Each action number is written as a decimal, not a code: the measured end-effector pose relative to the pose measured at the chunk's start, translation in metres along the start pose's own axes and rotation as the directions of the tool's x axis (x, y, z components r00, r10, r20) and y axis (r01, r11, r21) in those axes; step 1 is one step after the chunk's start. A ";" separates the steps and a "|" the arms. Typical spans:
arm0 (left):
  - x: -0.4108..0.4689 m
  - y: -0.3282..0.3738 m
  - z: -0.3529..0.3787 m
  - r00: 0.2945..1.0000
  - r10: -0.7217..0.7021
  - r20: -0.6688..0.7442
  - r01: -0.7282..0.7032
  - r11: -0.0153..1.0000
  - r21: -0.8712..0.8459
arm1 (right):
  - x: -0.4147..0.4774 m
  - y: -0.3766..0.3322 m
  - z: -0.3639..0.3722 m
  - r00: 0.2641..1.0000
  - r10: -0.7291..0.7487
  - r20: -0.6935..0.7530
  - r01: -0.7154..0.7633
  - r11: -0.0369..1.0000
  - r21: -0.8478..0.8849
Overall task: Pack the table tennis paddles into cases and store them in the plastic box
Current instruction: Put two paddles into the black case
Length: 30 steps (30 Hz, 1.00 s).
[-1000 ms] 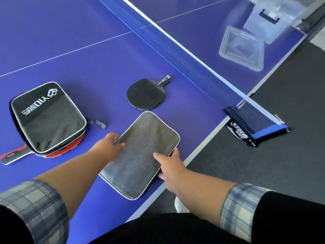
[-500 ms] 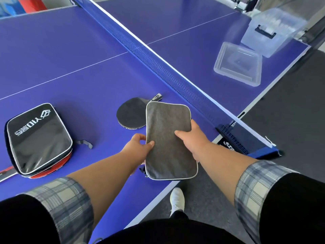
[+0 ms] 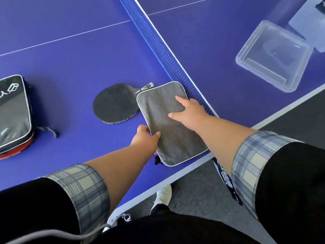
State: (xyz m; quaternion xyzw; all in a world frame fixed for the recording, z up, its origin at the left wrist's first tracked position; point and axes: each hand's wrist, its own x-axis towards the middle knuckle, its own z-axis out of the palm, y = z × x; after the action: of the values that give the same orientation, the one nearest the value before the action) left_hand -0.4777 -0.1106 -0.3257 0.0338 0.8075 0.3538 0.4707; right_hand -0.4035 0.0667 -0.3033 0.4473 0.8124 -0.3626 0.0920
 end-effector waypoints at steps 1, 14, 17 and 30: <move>0.002 0.001 0.005 1.000 -0.014 0.006 0.014 1.000 -0.013 | 0.005 0.003 -0.001 1.000 -0.004 0.006 0.004 0.999 -0.048; -0.014 0.022 -0.002 0.996 -0.086 0.003 0.079 0.929 0.361 | 0.003 0.014 0.021 0.995 -0.097 0.022 0.099 0.946 -0.309; -0.024 0.020 -0.029 0.993 -0.082 -0.083 0.106 0.928 0.356 | -0.003 -0.011 0.028 0.979 -0.190 0.070 0.202 0.922 -0.330; -0.048 -0.045 -0.159 0.905 0.014 -0.426 0.007 0.999 0.047 | -0.031 -0.149 0.101 0.859 -0.485 0.165 0.510 0.838 -0.192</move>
State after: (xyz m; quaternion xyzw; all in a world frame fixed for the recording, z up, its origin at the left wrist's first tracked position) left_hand -0.5636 -0.2487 -0.2684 -0.0316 0.8988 0.3344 0.2816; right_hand -0.5218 -0.0717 -0.2858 0.1866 0.9306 -0.3019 0.0898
